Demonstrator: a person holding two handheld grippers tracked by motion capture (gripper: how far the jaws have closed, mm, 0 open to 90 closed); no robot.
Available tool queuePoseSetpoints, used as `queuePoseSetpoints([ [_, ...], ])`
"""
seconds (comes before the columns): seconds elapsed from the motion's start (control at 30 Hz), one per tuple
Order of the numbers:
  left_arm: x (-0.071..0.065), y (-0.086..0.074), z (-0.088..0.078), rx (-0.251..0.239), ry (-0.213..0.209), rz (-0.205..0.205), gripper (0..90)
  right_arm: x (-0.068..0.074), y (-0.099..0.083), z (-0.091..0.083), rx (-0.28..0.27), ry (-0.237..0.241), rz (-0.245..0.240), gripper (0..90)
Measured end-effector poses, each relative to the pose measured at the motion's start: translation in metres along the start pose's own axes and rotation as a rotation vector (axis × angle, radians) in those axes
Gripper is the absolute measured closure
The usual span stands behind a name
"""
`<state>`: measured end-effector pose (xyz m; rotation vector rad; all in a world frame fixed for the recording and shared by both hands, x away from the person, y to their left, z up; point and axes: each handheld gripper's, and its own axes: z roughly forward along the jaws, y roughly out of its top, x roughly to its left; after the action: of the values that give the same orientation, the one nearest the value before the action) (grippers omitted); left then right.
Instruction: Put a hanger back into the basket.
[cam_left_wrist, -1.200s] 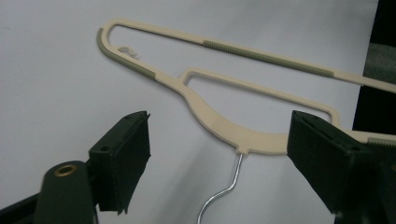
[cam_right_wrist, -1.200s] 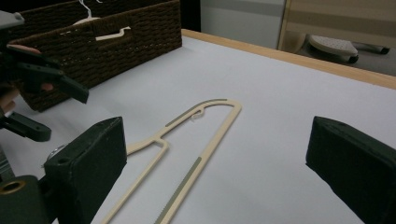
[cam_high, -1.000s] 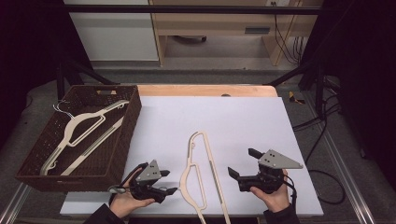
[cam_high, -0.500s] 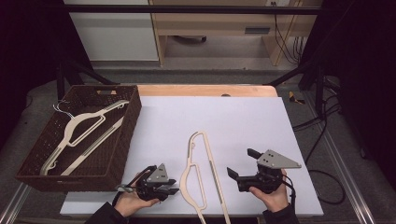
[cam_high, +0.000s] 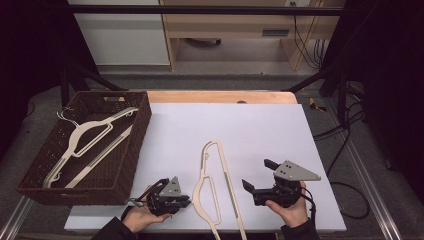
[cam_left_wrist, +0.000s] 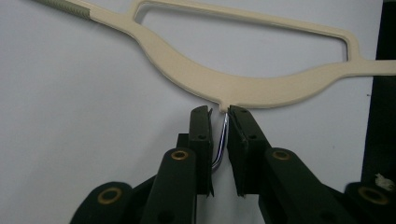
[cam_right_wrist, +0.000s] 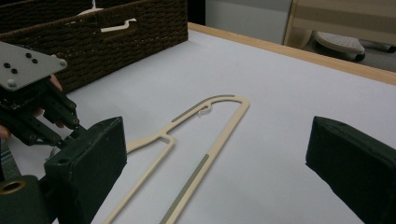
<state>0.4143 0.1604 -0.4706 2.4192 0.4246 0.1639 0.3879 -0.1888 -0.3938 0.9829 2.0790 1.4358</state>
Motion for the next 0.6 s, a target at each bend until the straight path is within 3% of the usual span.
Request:
queuePoseSetpoints([
  [0.17,0.000,0.001,0.001,-0.006,-0.010,0.000,86.4,0.003,-0.001,0.003,0.009,0.010,-0.008,5.4],
  [0.23,0.000,0.002,0.000,0.015,-0.008,0.040,87.5,0.004,-0.002,0.005,0.015,0.013,-0.008,5.4],
  [0.3,0.000,0.003,0.000,0.018,-0.007,0.053,88.2,0.004,-0.002,0.007,0.020,0.016,-0.009,5.4],
  [0.6,-0.003,0.008,-0.003,0.032,-0.014,0.074,88.7,0.010,-0.004,0.013,0.036,0.035,-0.014,5.6],
])
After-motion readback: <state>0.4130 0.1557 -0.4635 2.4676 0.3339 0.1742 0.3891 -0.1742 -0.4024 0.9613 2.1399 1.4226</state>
